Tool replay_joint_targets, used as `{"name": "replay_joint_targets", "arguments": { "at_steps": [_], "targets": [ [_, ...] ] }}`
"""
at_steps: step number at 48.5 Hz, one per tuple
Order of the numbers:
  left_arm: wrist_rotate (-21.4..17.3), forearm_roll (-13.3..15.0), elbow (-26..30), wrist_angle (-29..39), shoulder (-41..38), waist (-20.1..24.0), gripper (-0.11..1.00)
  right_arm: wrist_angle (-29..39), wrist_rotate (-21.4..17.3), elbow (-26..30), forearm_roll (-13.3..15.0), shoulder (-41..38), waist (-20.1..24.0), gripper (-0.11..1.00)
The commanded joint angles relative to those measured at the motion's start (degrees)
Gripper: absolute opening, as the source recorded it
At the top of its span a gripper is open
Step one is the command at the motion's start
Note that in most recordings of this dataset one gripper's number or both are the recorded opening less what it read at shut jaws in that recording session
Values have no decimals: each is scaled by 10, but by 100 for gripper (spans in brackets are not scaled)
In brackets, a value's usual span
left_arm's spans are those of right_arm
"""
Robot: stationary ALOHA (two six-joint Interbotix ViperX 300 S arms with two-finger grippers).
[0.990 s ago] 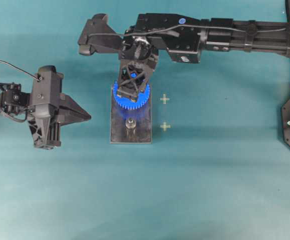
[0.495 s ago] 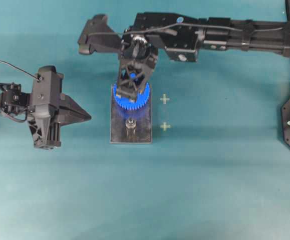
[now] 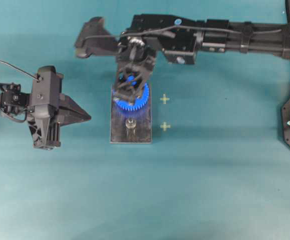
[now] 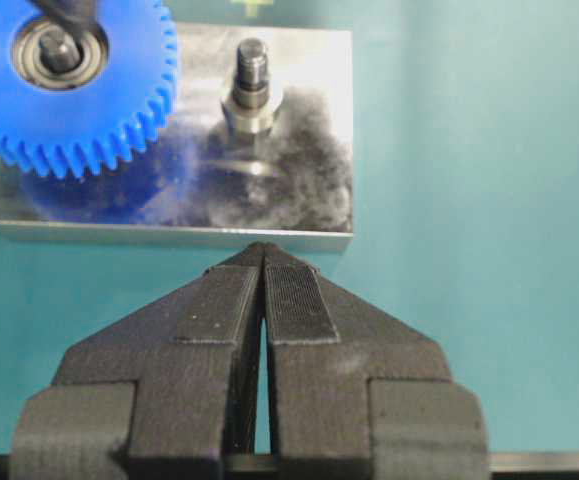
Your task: Fit the large gear onto the shaft.
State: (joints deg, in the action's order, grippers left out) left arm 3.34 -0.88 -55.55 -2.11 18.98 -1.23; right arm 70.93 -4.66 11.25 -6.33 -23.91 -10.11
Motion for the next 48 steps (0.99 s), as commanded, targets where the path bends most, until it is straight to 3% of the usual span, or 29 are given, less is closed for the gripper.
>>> {"name": "replay_joint_targets", "arguments": {
  "at_steps": [1,33,42,48],
  "targets": [
    [1,-1,9,-4,6,-1,0,1,-1,21,-1,12,10,72],
    [2,-2,7,-4,3,-1,0,4,-2,-16,1,3,10,72],
    [0,-1,4,-4,12,-1,0,6,-3,-26,1,68,0,71],
    [-4,-1,-2,-4,36,-1,0,-3,-3,-70,1,145,-9,71]
  ]
}}
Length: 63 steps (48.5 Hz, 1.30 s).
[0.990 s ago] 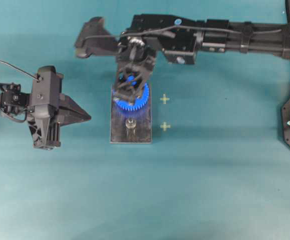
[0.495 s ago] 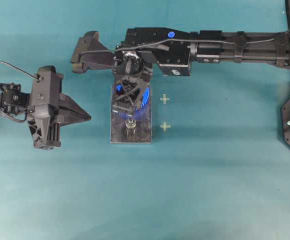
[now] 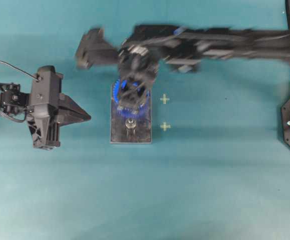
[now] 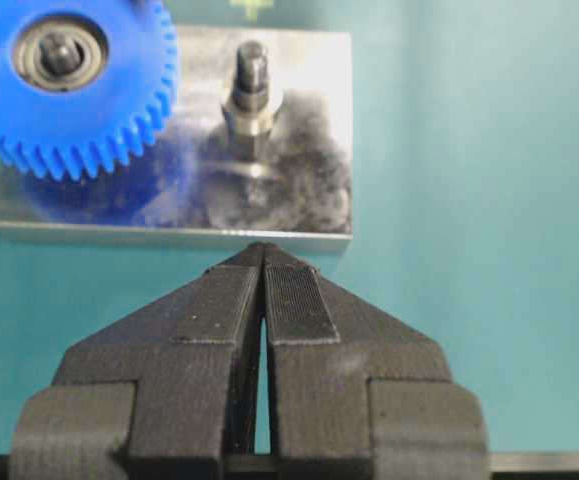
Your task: Fit the large gear onto the shaft.
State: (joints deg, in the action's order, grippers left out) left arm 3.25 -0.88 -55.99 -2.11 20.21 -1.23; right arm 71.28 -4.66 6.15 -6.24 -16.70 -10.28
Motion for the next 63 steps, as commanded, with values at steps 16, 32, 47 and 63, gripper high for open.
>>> {"name": "replay_joint_targets", "arguments": {
  "at_steps": [16,32,47,63],
  "targets": [
    [1,-2,-56,3,149,-1,0,-204,-7,-252,0,265,2,71],
    [2,-2,-113,32,301,0,0,-461,-9,-498,0,438,17,70],
    [4,-2,-195,36,421,0,0,-813,-12,-753,1,606,33,70],
    [-3,-2,-244,23,452,1,0,-766,-14,-871,11,764,47,70]
  ]
}}
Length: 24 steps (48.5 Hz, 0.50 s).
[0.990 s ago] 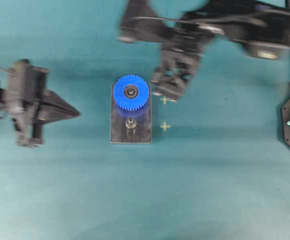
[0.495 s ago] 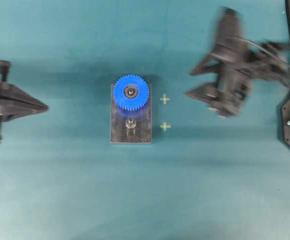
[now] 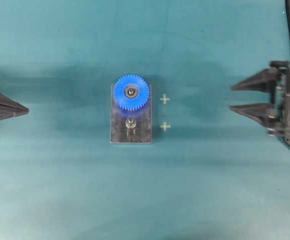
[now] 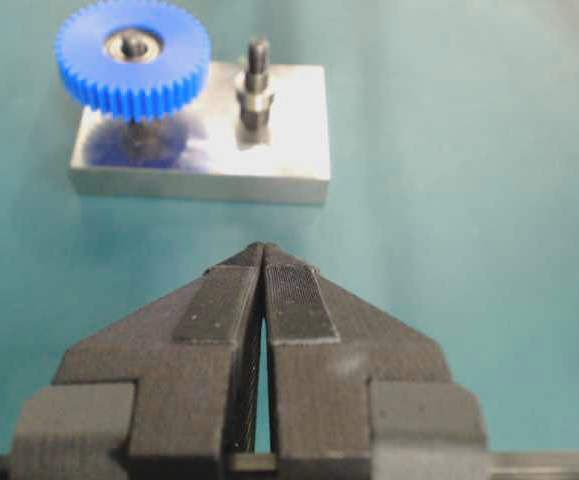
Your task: Fit the large gear onto the shaft.
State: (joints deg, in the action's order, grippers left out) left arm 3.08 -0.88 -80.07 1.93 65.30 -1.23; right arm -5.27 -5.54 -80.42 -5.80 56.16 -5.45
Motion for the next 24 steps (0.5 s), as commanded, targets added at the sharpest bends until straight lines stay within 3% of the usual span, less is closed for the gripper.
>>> {"name": "replay_joint_targets", "arguments": {
  "at_steps": [1,12,24],
  "targets": [
    [-1,-2,-9,-22,4,1,0,0,-5,-9,7,48,-2,70],
    [6,-2,-61,-55,21,2,0,61,-29,-63,7,161,3,70],
    [9,-2,-71,-61,23,3,0,109,-109,-70,11,138,3,70]
  ]
}}
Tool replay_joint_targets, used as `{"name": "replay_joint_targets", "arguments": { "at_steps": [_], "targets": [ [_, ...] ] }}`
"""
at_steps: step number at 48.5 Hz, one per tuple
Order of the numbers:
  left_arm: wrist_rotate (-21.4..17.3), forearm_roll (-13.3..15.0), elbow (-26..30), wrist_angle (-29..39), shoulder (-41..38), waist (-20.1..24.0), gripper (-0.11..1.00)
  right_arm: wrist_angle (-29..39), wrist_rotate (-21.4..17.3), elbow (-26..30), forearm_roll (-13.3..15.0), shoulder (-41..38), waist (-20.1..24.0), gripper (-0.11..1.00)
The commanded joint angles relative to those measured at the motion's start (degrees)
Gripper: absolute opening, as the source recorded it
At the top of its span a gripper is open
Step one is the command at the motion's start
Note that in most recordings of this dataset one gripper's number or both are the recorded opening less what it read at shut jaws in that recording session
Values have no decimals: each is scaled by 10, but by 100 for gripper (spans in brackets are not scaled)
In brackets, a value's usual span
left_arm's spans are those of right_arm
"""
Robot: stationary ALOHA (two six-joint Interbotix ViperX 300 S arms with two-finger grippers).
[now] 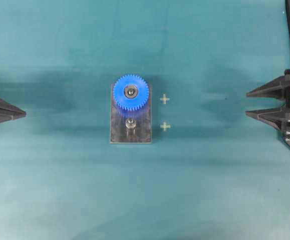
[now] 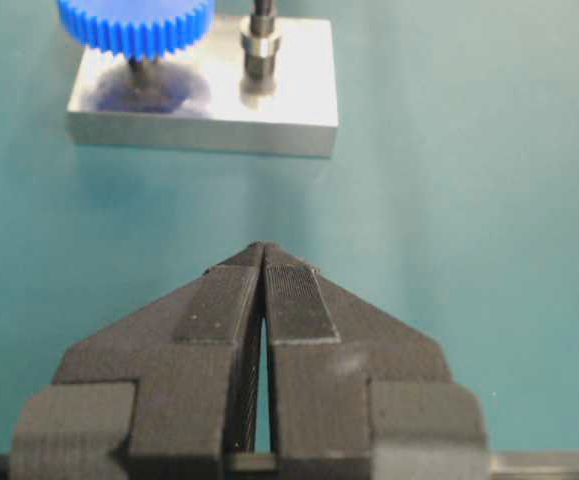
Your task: Fit the large gear onto the shaft.
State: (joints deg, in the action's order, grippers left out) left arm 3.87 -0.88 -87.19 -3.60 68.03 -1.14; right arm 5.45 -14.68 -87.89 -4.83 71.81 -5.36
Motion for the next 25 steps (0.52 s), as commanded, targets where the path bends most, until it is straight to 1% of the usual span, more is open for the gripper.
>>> {"name": "replay_joint_targets", "arguments": {
  "at_steps": [1,8,12,16,25],
  "targets": [
    [2,-2,-4,-7,-4,2,0,2,-19,3,1,-20,2,71],
    [-1,-2,-29,-48,0,3,0,-10,-24,-12,2,-19,8,71],
    [-1,-2,-31,-50,5,2,0,-8,-25,-16,8,-19,7,71],
    [-1,-2,-32,-49,6,2,0,-9,-28,-21,8,-18,7,71],
    [-1,-2,-32,-49,7,2,0,-5,-62,-39,10,-13,7,71]
  ]
}}
